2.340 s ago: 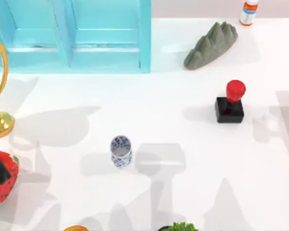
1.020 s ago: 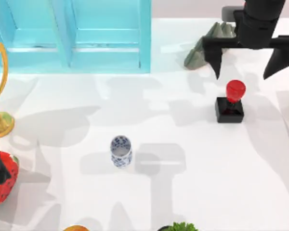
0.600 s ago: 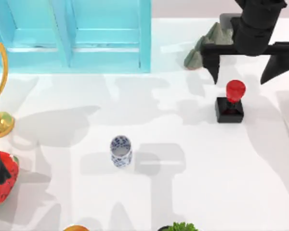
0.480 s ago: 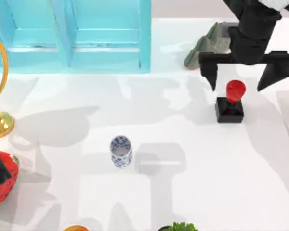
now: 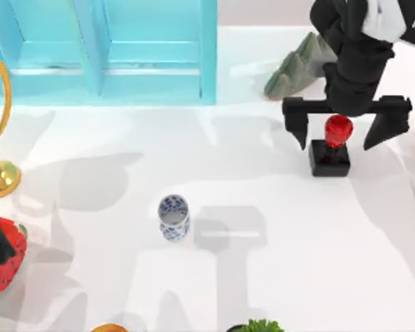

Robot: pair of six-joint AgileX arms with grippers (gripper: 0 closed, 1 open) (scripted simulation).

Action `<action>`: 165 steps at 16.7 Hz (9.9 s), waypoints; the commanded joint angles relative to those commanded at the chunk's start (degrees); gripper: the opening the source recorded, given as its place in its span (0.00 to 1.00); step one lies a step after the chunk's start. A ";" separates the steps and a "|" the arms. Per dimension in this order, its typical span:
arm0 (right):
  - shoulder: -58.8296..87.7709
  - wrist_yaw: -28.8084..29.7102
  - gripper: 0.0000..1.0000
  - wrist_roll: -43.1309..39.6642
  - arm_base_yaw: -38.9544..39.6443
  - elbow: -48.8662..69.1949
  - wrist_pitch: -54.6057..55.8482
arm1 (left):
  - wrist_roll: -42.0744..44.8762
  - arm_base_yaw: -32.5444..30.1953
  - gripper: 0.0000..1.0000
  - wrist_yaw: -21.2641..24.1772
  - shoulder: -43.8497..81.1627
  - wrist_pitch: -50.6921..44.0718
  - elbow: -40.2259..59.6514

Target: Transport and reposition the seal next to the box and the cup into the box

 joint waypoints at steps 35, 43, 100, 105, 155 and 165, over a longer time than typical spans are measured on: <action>-6.74 -0.06 0.00 -12.67 -12.82 11.41 -18.16 | 0.00 0.00 1.00 0.00 0.00 0.00 0.00; -16.56 0.04 0.00 -10.93 -10.54 -0.83 -15.74 | 0.00 0.00 1.00 0.00 0.00 0.00 0.00; -36.12 0.06 1.00 -6.85 -6.57 -23.30 -13.18 | 0.00 0.00 1.00 0.00 0.00 0.00 0.00; -36.64 0.06 1.00 -7.02 -6.71 -17.11 -19.58 | 0.00 0.00 1.00 0.00 0.00 0.00 0.00; 11.54 4.71 0.47 33.95 33.94 18.01 -3.07 | 0.00 0.00 1.00 0.00 0.00 0.00 0.00; 11.54 4.71 0.00 33.95 33.94 18.01 -3.07 | 0.00 0.00 1.00 0.00 0.00 0.00 0.00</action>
